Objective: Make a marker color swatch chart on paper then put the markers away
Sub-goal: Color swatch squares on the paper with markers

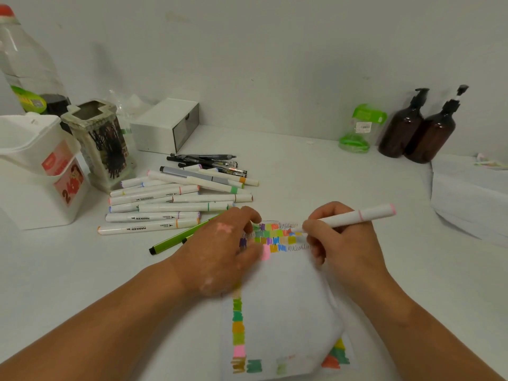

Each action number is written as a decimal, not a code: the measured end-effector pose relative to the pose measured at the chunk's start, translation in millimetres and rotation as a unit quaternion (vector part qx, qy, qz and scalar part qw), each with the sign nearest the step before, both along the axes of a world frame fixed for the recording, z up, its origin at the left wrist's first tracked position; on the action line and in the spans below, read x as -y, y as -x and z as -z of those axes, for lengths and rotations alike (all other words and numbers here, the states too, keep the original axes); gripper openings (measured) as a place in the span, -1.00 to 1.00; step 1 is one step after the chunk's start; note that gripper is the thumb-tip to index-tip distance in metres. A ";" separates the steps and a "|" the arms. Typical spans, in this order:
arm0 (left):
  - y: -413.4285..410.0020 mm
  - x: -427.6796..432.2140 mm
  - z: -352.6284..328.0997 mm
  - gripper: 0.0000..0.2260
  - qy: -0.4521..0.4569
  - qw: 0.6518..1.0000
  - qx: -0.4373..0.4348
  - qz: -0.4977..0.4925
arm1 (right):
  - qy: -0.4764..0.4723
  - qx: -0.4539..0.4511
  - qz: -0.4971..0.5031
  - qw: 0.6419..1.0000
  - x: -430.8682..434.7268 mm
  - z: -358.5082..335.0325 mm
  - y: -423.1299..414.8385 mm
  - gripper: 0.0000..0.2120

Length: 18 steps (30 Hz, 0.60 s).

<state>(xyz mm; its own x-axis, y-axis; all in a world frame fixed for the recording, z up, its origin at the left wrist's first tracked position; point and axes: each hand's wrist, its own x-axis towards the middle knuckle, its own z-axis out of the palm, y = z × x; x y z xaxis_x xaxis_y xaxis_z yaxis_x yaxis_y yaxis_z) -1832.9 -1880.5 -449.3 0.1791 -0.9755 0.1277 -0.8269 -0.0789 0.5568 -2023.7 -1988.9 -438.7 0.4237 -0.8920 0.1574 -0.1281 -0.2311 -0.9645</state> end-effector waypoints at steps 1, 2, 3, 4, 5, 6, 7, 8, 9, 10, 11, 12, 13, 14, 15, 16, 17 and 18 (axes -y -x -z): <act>-0.7 0.9 -0.7 -0.81 0.016 0.999 -0.049 -0.004 | -0.026 0.025 -0.004 0.999 1.4 -0.2 0.2 -0.85; -1.7 1.4 -0.8 -0.78 0.029 0.995 -0.091 -0.011 | -0.049 0.043 -0.010 0.998 2.3 -0.1 0.8 -0.84; -1.7 1.1 -2.0 -0.72 0.041 0.991 -0.123 -0.018 | -0.068 0.059 -0.017 0.996 3.3 -0.1 0.9 -0.82; -2.3 0.7 -2.8 -0.70 0.048 0.988 -0.144 -0.026 | -0.084 0.075 -0.022 0.993 4.0 -0.3 0.7 -0.81; -2.6 0.3 -3.7 -0.68 0.059 0.984 -0.162 -0.031 | -0.100 0.093 -0.028 0.990 4.7 -0.7 0.3 -0.82; -3.0 0.0 -3.7 -0.66 0.068 0.981 -0.181 -0.031 | -0.115 0.108 -0.032 0.987 5.5 -1.5 0.0 -0.84; -2.7 0.0 -3.6 -0.63 0.074 0.975 -0.206 -0.028 | -0.127 0.119 -0.037 0.984 6.3 -2.4 -0.1 -0.87; -2.4 0.4 -2.7 -0.60 0.077 0.968 -0.238 -0.022 | -0.135 0.125 -0.042 0.982 7.1 -3.1 0.1 -0.90; -1.8 1.1 -2.1 -0.60 0.082 0.956 -0.280 -0.019 | -0.140 0.130 -0.048 0.980 7.7 -3.5 0.6 -0.92; -1.8 2.3 -1.2 -0.61 0.087 0.942 -0.323 -0.023 | -0.146 0.136 -0.056 0.978 8.3 -3.5 1.2 -0.93; -2.0 3.2 -0.9 -0.63 0.093 0.927 -0.362 -0.034 | -0.153 0.146 -0.064 0.975 8.7 -3.4 2.0 -0.94; -3.0 4.1 -1.1 -0.66 0.099 0.916 -0.387 -0.048 | -0.163 0.158 -0.073 0.971 9.1 -3.3 2.7 -0.94; -4.2 4.9 -1.6 -0.70 0.102 0.911 -0.395 -0.062 | -0.175 0.173 -0.083 0.966 9.2 -3.3 3.1 -0.96; -5.7 5.7 -1.3 -0.75 0.100 0.913 -0.389 -0.071 | -0.186 0.185 -0.090 0.961 8.9 -3.9 3.5 -0.97; -6.1 6.1 -0.9 -0.79 0.097 0.917 -0.380 -0.075 | -0.191 0.193 -0.095 0.958 8.7 -4.2 3.5 -0.96; -5.5 6.2 -0.7 -0.82 0.094 0.921 -0.372 -0.075 | -0.190 0.195 -0.100 0.957 8.4 -4.3 3.6 -0.93; -4.4 6.1 -0.4 -0.83 0.094 0.925 -0.360 -0.075 | -0.186 0.194 -0.103 0.958 7.8 -4.6 3.1 -0.91; -3.2 5.6 -0.1 -0.84 0.098 0.931 -0.343 -0.076 | -0.179 0.191 -0.103 0.960 6.9 -5.1 2.8 -0.90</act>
<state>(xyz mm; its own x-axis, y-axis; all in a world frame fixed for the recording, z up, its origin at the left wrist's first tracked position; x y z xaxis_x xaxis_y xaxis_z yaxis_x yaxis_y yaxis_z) -1829.7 -1886.1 -449.2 0.4187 -0.9020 0.1054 -0.2590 -0.0074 0.9659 -2026.5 -1995.8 -433.6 0.5700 -0.8209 0.0356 0.2631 0.1414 -0.9544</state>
